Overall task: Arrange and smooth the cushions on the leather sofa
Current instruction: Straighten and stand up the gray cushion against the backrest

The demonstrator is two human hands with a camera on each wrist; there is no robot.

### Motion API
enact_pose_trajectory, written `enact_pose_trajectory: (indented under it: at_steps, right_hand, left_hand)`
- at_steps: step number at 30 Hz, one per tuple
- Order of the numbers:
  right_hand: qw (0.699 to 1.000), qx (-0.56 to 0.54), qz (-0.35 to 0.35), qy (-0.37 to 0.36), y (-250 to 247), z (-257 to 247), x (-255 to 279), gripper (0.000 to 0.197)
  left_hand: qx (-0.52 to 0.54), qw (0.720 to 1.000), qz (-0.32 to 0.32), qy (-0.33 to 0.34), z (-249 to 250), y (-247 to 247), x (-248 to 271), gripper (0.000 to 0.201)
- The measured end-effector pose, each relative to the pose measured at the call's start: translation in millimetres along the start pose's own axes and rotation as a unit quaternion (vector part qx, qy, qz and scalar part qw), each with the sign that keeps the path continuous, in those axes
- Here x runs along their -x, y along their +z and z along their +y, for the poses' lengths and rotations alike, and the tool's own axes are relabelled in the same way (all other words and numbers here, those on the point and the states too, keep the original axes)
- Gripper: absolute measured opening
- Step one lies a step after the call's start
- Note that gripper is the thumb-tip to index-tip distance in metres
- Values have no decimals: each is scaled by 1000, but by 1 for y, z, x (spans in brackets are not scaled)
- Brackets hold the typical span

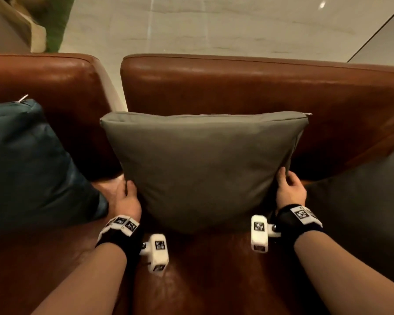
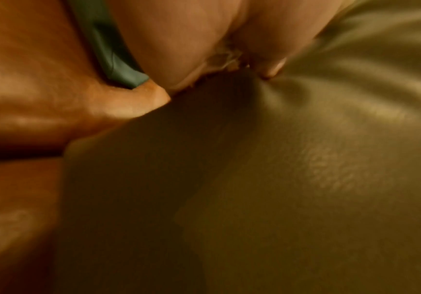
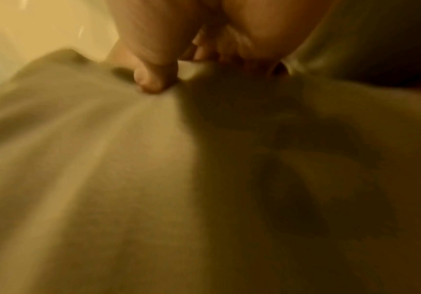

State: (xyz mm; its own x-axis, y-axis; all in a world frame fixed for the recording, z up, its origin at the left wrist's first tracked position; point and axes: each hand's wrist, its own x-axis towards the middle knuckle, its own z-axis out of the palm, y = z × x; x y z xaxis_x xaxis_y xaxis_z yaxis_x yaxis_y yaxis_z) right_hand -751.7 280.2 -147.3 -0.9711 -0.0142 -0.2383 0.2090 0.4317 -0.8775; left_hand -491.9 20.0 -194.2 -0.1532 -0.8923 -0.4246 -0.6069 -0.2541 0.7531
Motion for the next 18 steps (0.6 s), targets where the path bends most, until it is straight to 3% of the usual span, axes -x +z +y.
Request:
enact_pose_trajectory:
  at_steps: [2,4,8,12,15,18]
  right_hand:
    - [998,-26,57,-13,6,0,1,19]
    - [997,-48,68,-5,8,0,0,23]
    - [993,-70,-21,97,-4,15,2,56]
    - [993,-68,-41,92,-10,32,17,52]
    - [992,-74,24,98,-9,19,11,36]
    - [990,-102,56,85,-10,13,7,26]
  left_hand:
    - [73,996,48,-14,8,7,-1,39]
    - [115,991,63,-35,15,10,-3,38]
    - [-1,999,6,-45,1,2,9,52]
    - [14,999,-23,-29,-11,-1,15,43]
    - [132,988,30,-78,-7,2,0,30]
    - [137,985,50,-92,-3,4,-3,29]
